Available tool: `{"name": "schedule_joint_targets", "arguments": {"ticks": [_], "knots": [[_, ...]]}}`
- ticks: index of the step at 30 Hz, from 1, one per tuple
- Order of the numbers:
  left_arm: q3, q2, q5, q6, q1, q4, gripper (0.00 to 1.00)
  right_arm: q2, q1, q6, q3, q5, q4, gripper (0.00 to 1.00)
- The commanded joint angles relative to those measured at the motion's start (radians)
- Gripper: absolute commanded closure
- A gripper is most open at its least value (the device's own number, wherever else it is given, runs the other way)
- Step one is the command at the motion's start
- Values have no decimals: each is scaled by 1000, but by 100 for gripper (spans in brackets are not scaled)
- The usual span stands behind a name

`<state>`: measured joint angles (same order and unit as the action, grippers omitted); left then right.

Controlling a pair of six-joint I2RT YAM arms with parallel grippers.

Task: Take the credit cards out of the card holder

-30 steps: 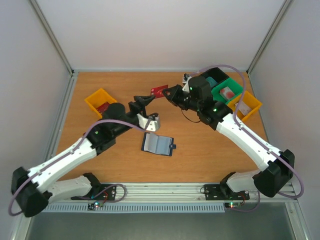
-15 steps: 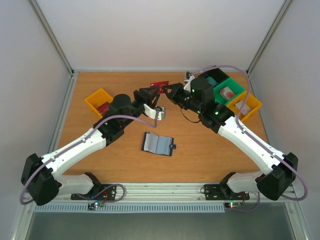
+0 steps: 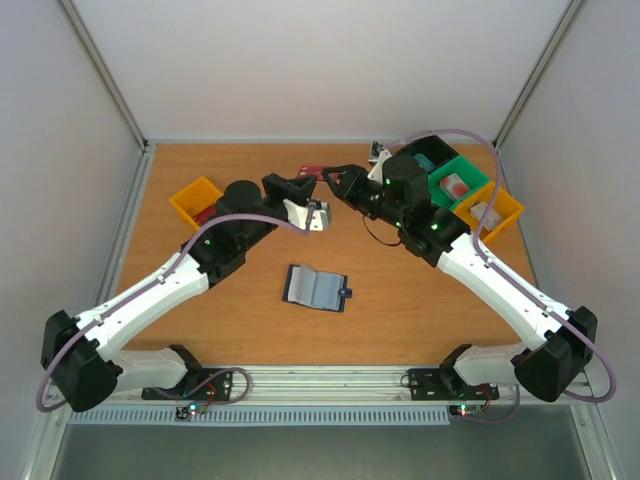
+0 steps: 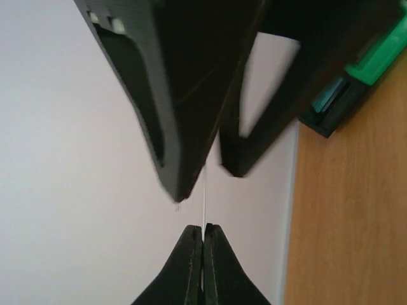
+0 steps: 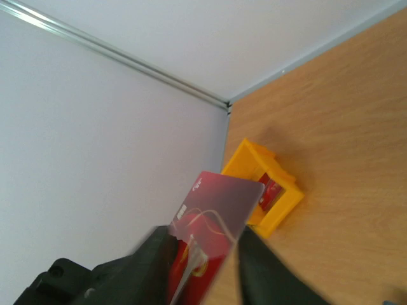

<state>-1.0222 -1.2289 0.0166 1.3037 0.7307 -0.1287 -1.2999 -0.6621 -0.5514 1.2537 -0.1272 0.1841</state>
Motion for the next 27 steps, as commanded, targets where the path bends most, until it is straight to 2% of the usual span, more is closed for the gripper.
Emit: {"name": "schedule_joint_targets", "arguments": {"ticks": [1, 5, 7, 8, 11, 14, 17, 19, 22, 27], "knots": [[-87, 44, -11, -231, 7, 136, 100, 25, -9, 86, 33, -42, -13, 57], [-170, 55, -63, -496, 7, 317, 100, 56, 0, 214, 78, -38, 54, 17], [-215, 64, -122, -634, -2, 416, 100, 90, 27, 336, 99, -59, 89, 5], [-237, 68, -162, -698, -11, 464, 100, 112, 37, 396, 98, -80, 83, 2], [-303, 72, -330, -1045, -62, 577, 100, 176, 40, 608, 83, -207, 37, 1], [-281, 90, -590, -1424, -151, 525, 100, 207, 39, 741, 88, -392, 49, 1], [-214, 108, -780, -1753, -206, 284, 100, 258, 43, 783, 22, -467, 13, 1], [-164, 122, -869, -1903, -213, 5, 100, 285, 49, 758, -48, -532, -87, 2], [-147, 136, -939, -1976, -207, -89, 100, 267, 48, 721, -59, -587, -132, 3], [-99, 171, -1014, -1951, -206, -114, 100, 251, 51, 730, -36, -620, -125, 9]]}}
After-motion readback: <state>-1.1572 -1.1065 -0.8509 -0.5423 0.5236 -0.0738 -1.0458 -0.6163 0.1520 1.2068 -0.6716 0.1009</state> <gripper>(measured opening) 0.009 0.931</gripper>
